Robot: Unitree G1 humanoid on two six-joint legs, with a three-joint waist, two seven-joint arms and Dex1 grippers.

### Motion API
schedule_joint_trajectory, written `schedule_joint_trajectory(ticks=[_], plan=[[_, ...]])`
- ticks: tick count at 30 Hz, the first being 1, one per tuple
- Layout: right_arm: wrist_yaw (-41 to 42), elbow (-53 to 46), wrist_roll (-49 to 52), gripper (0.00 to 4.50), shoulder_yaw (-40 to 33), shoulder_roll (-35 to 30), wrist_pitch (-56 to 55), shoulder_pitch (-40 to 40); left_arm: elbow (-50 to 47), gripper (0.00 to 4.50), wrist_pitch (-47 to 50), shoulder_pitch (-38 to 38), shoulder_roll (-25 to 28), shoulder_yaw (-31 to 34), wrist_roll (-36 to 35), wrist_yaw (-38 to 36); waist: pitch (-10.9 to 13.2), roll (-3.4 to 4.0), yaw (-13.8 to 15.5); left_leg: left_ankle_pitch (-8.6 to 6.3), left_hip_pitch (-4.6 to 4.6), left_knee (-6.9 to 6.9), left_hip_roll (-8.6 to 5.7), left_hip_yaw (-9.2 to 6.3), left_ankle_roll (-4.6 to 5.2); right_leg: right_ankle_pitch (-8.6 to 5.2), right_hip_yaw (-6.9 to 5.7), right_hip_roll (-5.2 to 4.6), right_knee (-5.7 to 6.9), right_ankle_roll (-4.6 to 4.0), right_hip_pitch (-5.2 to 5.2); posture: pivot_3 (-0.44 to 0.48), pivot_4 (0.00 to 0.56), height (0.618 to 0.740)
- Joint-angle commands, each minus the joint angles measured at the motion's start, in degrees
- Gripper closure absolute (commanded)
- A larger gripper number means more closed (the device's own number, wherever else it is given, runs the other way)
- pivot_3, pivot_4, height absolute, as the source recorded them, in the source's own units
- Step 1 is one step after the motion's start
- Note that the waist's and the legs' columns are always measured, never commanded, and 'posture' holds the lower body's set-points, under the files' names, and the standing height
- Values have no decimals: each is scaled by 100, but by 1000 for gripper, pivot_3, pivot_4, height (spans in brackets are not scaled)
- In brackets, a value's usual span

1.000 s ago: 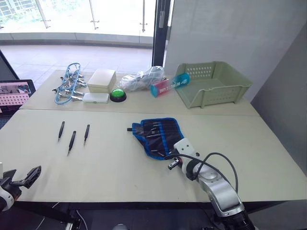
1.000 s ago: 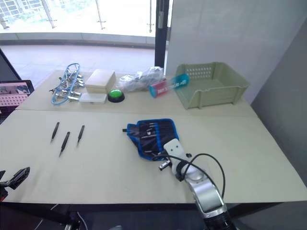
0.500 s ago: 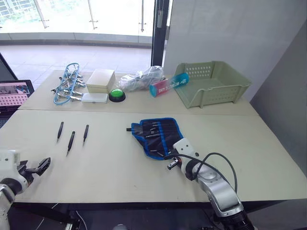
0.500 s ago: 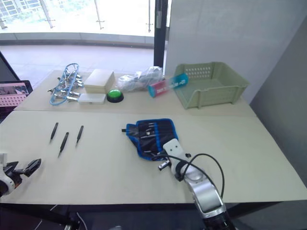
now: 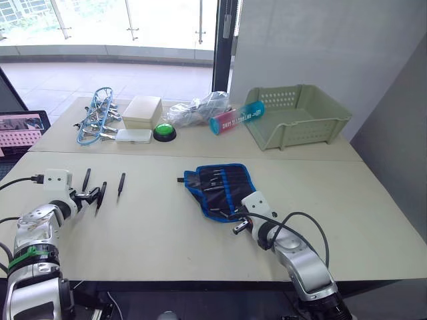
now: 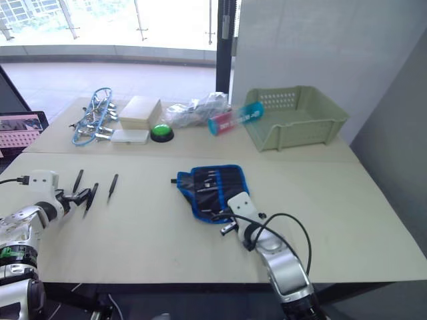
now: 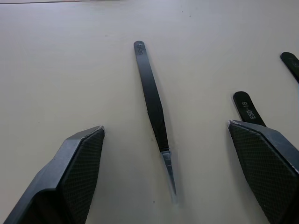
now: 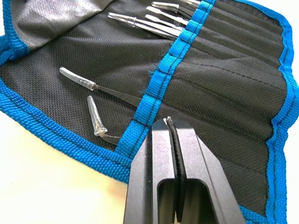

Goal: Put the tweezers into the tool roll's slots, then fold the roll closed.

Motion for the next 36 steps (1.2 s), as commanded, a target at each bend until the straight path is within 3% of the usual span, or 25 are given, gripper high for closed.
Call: schedule_joint_trajectory(ticks=[1, 11, 18, 23, 28, 32, 36], plan=[[-38, 503, -65, 4500, 67, -43, 534, 272, 706, 1142, -315, -277, -5, -203, 112, 17, 0, 0, -1, 0, 0, 0, 0, 0, 0, 0, 0, 0, 1, 0, 0, 0, 150, 716], [-77, 480, -59, 4500, 44, -30, 544, 296, 1144, 4454, -532, -434, 176, -154, 59, 153, 0, 0, -15, 0, 0, 0, 0, 0, 0, -1, 1, 0, 1, 1, -1, 0, 150, 716], [-53, 505, -56, 4500, 72, -24, 537, 275, 778, 4454, -711, -481, 326, -33, -145, 36, 0, -1, -19, 0, -2, 0, 0, 0, 0, -1, 1, 0, 2, 1, -2, 0, 150, 716], [-37, 544, -55, 4500, 97, -6, 534, 238, -211, 4454, -686, -613, 210, -94, -386, -285, 6, -30, -27, 2, -14, 0, 0, -2, -4, -1, 0, 0, 5, 1, -12, 0, 150, 716], [-52, 526, -64, 4500, 115, 13, 541, 279, -2338, 4454, 704, -1013, -388, -1131, -786, -1367, 8, -44, 15, 11, -35, 4, 0, -11, -18, 1, -10, 0, 0, 3, -11, 0, 150, 716], [-92, 512, -72, 4500, 90, 46, 556, 291, -2940, 4454, 1423, -1289, -945, -1895, -879, -1812, 3, -17, -84, 13, -27, 9, 0, -7, -22, 1, 1, 4, -5, 4, -9, 0, 150, 716], [-140, 480, -81, 4500, 65, 76, 561, 341, -2889, 4454, 1670, -1558, -1523, -2561, -762, -2179, 11, -1, -88, 15, -30, 9, 0, -4, -25, -1, 1, 4, -7, 8, -11, 0, 150, 716]])
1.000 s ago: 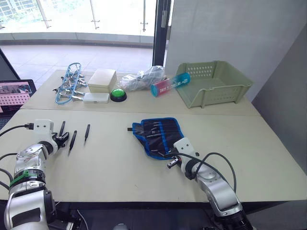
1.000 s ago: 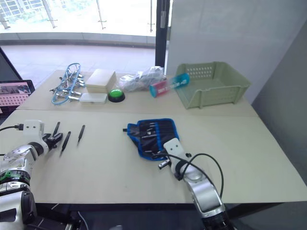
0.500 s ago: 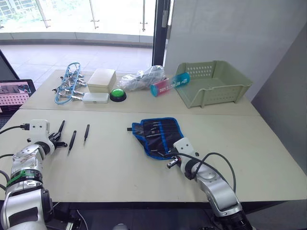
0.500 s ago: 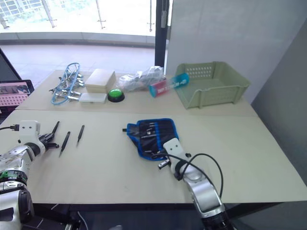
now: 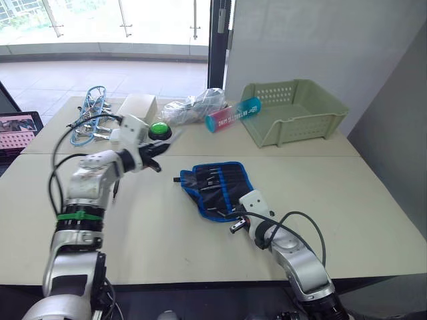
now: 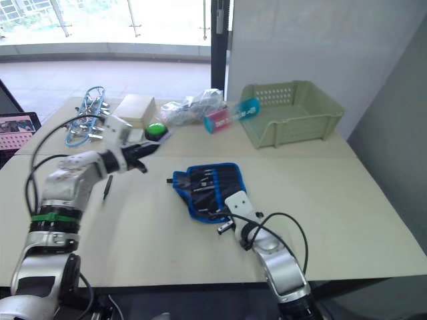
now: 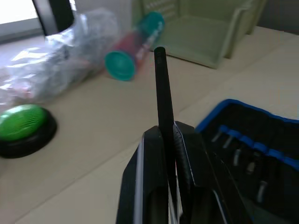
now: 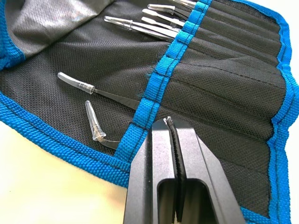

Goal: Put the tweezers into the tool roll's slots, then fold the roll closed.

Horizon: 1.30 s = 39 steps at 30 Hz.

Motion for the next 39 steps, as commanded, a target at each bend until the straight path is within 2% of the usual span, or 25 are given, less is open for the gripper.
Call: schedule_joint_trajectory(ticks=[1, 7, 16, 31, 39], plan=[[-78, 586, -80, 4500, 37, -65, 545, 347, -64, 4454, 137, -266, -291, -525, 112, -352, 0, 0, -9, 0, -3, 1, 0, 1, 1, 0, 0, 0, -2, 0, -1, 0, 150, 716], [-150, 547, -87, 4500, 10, -12, 571, 365, 87, 4454, 144, -185, -228, -1225, 447, -990, 4, 12, -18, -2, -2, 1, 0, 1, 4, 0, 1, 0, -2, 0, -3, 0, 150, 716], [-206, 546, -67, 4500, -7, 12, 576, 363, -131, 4454, 236, 23, 276, -1558, 718, -1681, 7, 16, 11, -7, -3, 2, 0, 0, 13, 0, 1, 0, -2, 0, -3, 0, 150, 716], [-228, 583, -67, 4500, 30, 48, 545, 356, 132, 4454, 97, -86, 422, -1622, 1131, -1733, 8, 17, 15, -9, -3, 4, 0, 0, 16, 0, 2, 0, 0, 0, -4, 0, 150, 716], [-237, 557, -66, 4500, 42, 49, 555, 399, 461, 4454, -352, -376, 335, -1850, 1441, -1896, 7, 16, 29, -9, -3, 5, 0, 0, 17, 0, 2, 0, 0, 0, -3, 0, 150, 716]])
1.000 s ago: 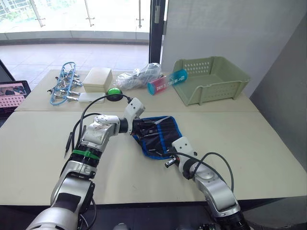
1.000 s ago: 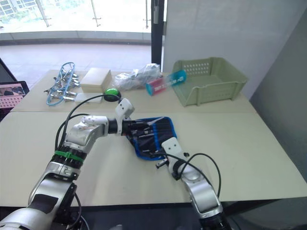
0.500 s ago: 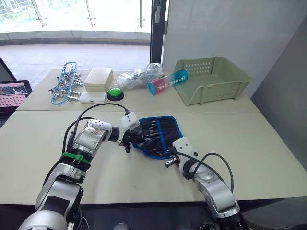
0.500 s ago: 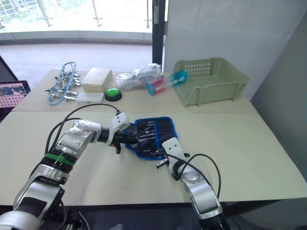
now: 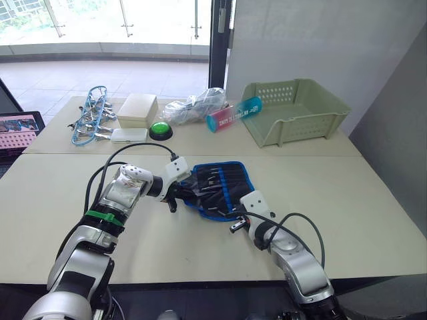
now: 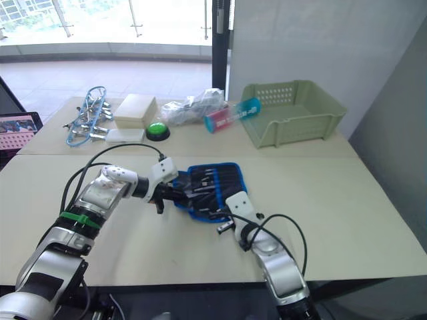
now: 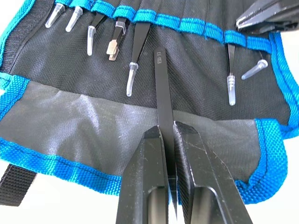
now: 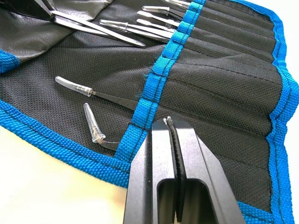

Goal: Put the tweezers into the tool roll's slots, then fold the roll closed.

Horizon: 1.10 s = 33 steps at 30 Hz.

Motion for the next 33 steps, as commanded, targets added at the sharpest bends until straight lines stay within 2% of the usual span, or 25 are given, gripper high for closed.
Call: schedule_joint_trajectory(ticks=[1, 15, 33], plan=[[-40, 584, -65, 4500, 67, -52, 558, 330, 122, 4454, -372, -370, -100, -125, 190, -131, 0, 0, 5, 0, 0, 1, 0, 0, 0, 0, 0, 0, 0, 0, 0, 0, 150, 716], [-129, 474, -65, 4500, 41, 4, 592, 448, 1253, 4454, -1505, -1066, -366, -580, 936, -529, 0, -1, 9, -1, 0, 2, 0, 1, 2, 0, 0, 0, 1, 0, 0, 0, 150, 716], [-223, 389, -42, 4500, 29, 48, 640, 557, 2172, 4454, -2416, -1563, -794, -645, 1526, -532, -1, -1, 51, -3, -4, 3, 0, 1, 5, -1, -1, 0, -3, 1, 0, 0, 150, 716]])
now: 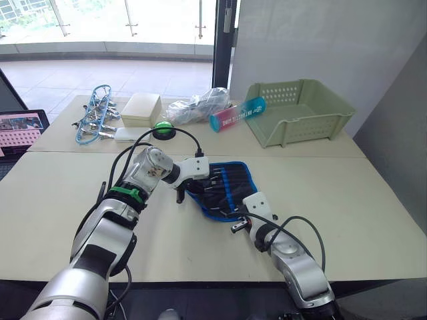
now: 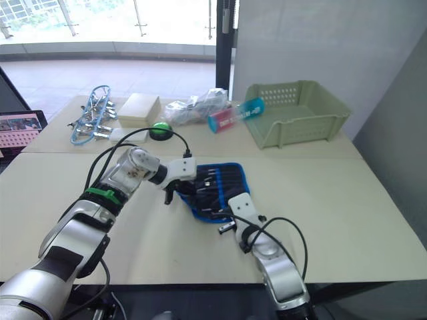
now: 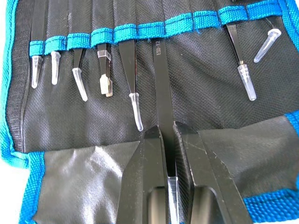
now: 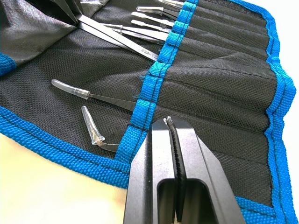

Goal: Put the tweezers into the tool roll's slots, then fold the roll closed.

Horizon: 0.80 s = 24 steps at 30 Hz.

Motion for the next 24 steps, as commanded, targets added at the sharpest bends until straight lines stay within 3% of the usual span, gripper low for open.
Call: schedule_joint_trajectory(ticks=[1, 24], plan=[[0, 545, -37, 4500, 62, -73, 645, 361, 97, 4454, -191, -211, -138, -33, 108, -2, 0, 0, 2, 0, 0, 0, 0, 0, 0, 0, 0, 0, 0, 0, 0, 0, 150, 716], [-32, 430, -24, 4500, 42, -71, 817, 398, 1220, 4454, -925, -594, -1194, 71, 385, 329, -2, -3, 46, -3, -3, 3, -1, 0, 5, -1, -2, 0, -2, 2, 3, 0, 150, 716]])
